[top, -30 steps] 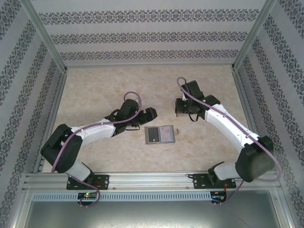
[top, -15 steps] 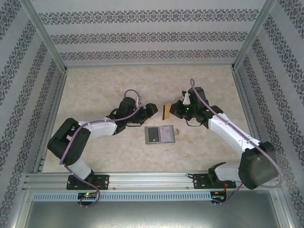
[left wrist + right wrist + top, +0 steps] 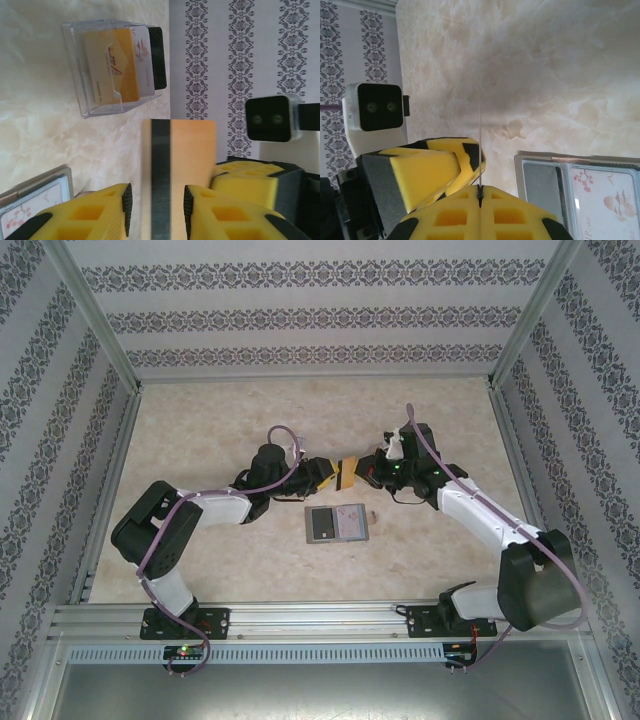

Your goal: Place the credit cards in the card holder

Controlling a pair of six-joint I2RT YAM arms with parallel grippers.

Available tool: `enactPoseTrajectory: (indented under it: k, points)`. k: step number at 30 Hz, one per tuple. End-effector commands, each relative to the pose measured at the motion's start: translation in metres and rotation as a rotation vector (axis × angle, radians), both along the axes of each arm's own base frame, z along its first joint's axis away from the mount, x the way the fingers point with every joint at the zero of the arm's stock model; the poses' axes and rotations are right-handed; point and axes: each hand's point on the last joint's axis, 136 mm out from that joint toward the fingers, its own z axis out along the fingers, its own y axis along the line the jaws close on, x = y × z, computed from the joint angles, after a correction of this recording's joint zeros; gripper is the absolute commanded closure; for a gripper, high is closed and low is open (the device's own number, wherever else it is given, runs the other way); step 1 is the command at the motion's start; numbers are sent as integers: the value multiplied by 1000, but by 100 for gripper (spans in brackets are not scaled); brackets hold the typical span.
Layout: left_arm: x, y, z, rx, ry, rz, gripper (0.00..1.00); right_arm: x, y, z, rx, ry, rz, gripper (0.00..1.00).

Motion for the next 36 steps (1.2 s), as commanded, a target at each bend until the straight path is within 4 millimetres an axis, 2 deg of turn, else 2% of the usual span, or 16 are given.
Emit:
enactPoseTrajectory:
  k: [1,4,8,11,12,15,18,20,25,30,34,36]
  points:
    - [6,-3,26,-59,-75,-21,71,3,3,-1,50,7,5,96]
    - [4,-5,28,-62,-83,-39,79,5,4,-1,74,6,9,96]
    - [2,-3,29,-48,-88,-40,75,5,3,-2,89,9,6,96]
    - [1,0,24,-19,-75,-33,58,4,4,3,116,0,7,96]
    - [1,1,23,-15,-72,-28,56,5,4,5,124,-6,4,96]
    - [1,1,17,11,-60,-31,56,6,4,12,133,-43,6,96]
    - [1,-1,13,28,-53,-45,56,8,6,10,147,-34,4,96]
    - [2,-2,18,5,-66,-43,57,8,7,8,159,-27,6,96]
    - [1,-3,23,-1,-78,-55,74,8,11,3,176,-14,23,95]
    - [1,-1,24,1,-74,-44,90,6,9,-6,162,-5,34,87]
    - [2,0,29,-19,-75,-27,96,5,8,-10,179,-2,44,79]
    - [3,0,31,-31,-77,-21,99,6,7,-9,196,-12,43,78]
